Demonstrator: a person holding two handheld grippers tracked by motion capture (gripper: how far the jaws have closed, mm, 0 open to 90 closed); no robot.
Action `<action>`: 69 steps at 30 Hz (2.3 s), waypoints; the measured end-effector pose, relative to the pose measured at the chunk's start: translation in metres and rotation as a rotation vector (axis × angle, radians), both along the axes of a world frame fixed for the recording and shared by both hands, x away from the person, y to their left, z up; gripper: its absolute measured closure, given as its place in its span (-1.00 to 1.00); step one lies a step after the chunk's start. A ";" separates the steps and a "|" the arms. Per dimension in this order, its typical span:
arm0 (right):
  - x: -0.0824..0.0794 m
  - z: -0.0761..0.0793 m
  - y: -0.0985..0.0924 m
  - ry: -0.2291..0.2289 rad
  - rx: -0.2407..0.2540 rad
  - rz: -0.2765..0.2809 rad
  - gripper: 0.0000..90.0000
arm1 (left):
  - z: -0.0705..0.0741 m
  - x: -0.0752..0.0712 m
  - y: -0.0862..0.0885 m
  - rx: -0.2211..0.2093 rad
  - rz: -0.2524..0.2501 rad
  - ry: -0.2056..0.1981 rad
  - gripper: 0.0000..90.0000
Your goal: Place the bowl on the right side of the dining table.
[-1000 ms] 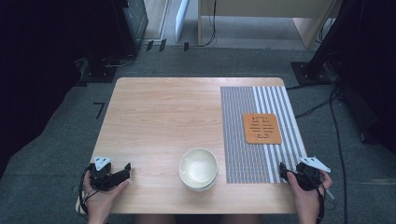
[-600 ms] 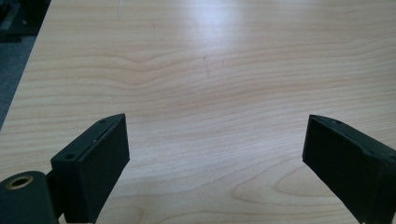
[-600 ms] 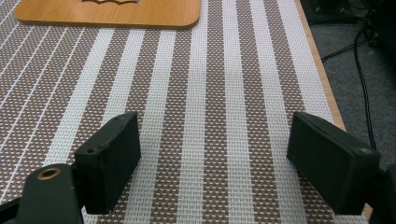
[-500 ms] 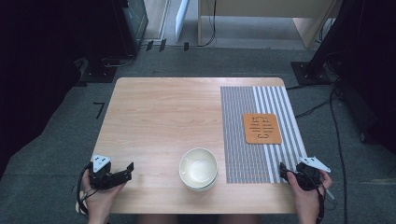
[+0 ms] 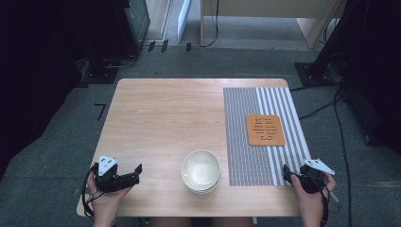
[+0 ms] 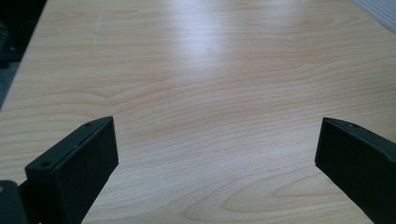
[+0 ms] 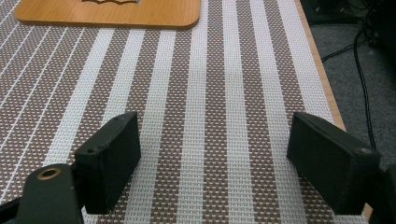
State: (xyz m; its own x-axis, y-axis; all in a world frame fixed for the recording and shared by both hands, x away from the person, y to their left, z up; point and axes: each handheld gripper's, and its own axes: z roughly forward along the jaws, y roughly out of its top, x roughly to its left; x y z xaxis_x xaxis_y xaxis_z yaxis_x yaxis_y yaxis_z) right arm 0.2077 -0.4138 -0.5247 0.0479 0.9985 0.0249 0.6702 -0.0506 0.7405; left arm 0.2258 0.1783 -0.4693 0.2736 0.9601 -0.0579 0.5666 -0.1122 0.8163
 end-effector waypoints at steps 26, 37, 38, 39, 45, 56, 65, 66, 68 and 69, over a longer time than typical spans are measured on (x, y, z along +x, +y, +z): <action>0.000 0.000 0.000 0.000 0.000 0.000 -0.62 | 0.038 -0.008 -0.062 -0.022 -0.153 -0.041 -0.99; 0.000 0.000 0.000 0.000 -0.001 0.000 -0.62 | 0.054 -0.004 -0.077 -0.071 -0.163 -0.071 -0.99; 0.000 0.000 0.000 0.000 -0.001 0.000 -0.62 | 0.054 -0.003 -0.078 -0.074 -0.166 -0.069 -0.99; 0.000 0.000 0.000 0.000 -0.001 0.000 -0.62 | 0.055 -0.002 -0.079 -0.076 -0.167 -0.069 -0.99; 0.000 0.000 0.000 0.002 0.001 -0.002 -0.62 | 0.057 -0.002 -0.086 -0.086 -0.213 -0.065 -0.99; 0.000 0.000 0.000 0.002 0.004 -0.007 -0.63 | 0.053 0.003 -0.103 -0.105 -0.258 -0.049 -0.99; -0.007 0.007 0.001 -0.050 0.027 -0.061 -0.60 | 0.044 0.005 -0.126 -0.080 -0.308 -0.023 -0.99; -0.008 0.010 0.002 -0.057 0.026 -0.064 -0.60 | 0.044 0.005 -0.127 -0.081 -0.309 -0.020 -0.98; -0.009 0.013 0.003 -0.065 0.028 -0.063 -0.61 | 0.043 0.005 -0.130 -0.077 -0.312 -0.017 -0.98; -0.011 0.020 0.006 -0.084 0.040 -0.055 -0.61 | 0.042 0.005 -0.131 -0.073 -0.316 -0.015 -0.98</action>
State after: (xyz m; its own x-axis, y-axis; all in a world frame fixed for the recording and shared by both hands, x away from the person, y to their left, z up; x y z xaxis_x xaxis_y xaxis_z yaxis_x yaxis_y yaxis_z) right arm 0.1972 -0.4077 -0.5042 0.0986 0.9926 0.0713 0.6014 -0.1165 0.7904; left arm 0.2312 0.0472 -0.4270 0.5587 0.8210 -0.1173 0.5009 -0.2214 0.8367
